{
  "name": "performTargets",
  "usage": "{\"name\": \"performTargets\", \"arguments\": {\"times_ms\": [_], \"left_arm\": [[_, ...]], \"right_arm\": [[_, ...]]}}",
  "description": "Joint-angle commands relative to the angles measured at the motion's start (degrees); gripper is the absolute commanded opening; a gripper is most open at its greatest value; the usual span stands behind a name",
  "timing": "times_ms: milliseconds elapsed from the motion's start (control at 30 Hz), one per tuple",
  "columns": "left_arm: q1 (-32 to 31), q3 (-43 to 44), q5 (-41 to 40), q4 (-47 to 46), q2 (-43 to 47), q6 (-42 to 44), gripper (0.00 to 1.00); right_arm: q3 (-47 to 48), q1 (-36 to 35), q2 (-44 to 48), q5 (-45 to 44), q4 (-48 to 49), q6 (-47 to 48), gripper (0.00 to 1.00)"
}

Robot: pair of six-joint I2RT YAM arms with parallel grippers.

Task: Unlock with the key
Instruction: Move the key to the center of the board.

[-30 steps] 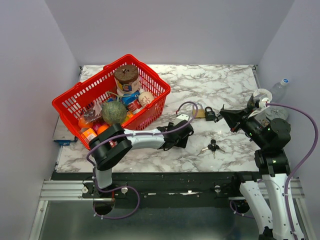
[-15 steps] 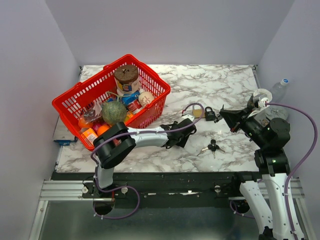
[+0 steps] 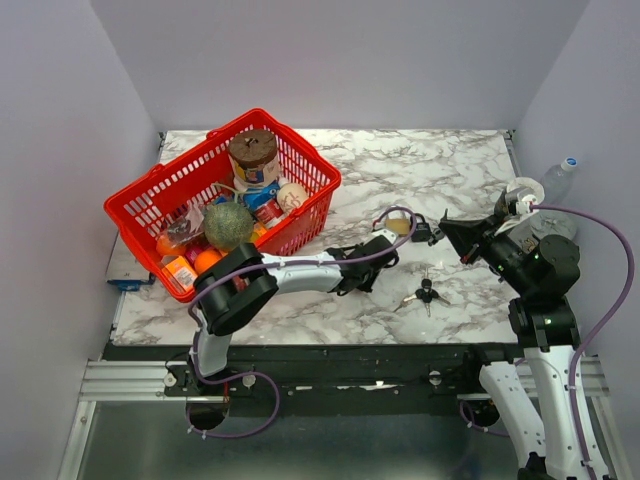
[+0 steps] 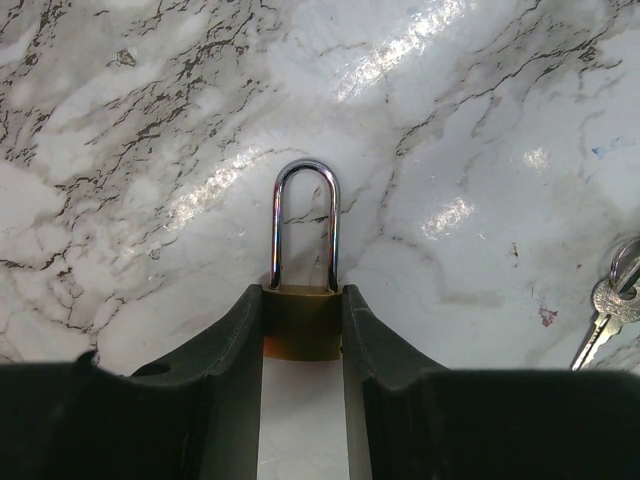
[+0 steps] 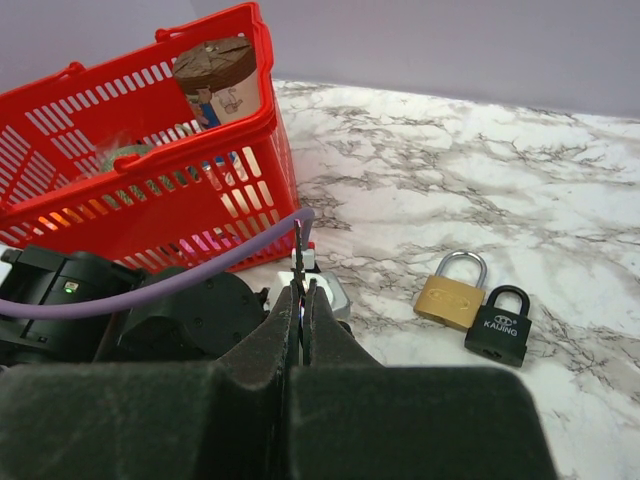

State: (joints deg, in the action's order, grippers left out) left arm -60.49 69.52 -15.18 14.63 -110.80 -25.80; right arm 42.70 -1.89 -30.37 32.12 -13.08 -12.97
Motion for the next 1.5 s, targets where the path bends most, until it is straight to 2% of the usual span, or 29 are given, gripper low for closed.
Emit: {"name": "performTargets", "arguments": {"times_ms": [0,167,433,633,733,833,900,1067,1200,1467], "left_arm": [[-0.16,-4.57,5.95,9.01,-4.25,-0.91,0.04],[1.42,-1.23,9.02,10.94,-0.38,-1.44,0.02],[7.48,5.36,13.95,11.47,3.57,-0.57,0.01],[10.65,7.3,17.45,8.85,5.06,-0.21,0.01],[12.23,5.72,19.39,5.77,6.82,-1.62,0.01],[13.11,3.97,20.62,3.4,8.32,-3.2,0.01],[13.64,2.3,22.55,1.9,9.02,-4.25,0.01],[13.91,-0.34,23.53,-1.71,11.04,-6.28,0.01],[14.08,-2.71,22.83,-4.08,13.06,-7.24,0.01],[14.08,-4.12,22.74,-5.32,14.3,-7.42,0.01]], "right_arm": [[0.19,0.31,-0.48,0.31,-0.89,0.49,0.01],[0.37,0.13,-0.92,0.49,-1.68,0.58,0.01],[-0.42,0.22,-2.5,2.42,-2.56,-1.0,0.01],[-6.02,-0.3,-4.96,6.81,-0.81,-5.3,0.01],[-11.29,-2.58,-5.84,5.95,1.12,-7.68,0.01],[-14.83,-7.94,-7.24,2.62,5.07,-10.75,0.01],[-17.2,-14.0,-8.82,0.15,7.62,-13.46,0.01],[-21.16,-23.49,-16.54,-3.72,19.48,-19.8,0.01],[-21.78,-27.28,-22.25,-6.71,25.02,-22.88,0.01],[-21.34,-30.01,-32.55,-6.89,33.82,-26.49,0.01]]}}
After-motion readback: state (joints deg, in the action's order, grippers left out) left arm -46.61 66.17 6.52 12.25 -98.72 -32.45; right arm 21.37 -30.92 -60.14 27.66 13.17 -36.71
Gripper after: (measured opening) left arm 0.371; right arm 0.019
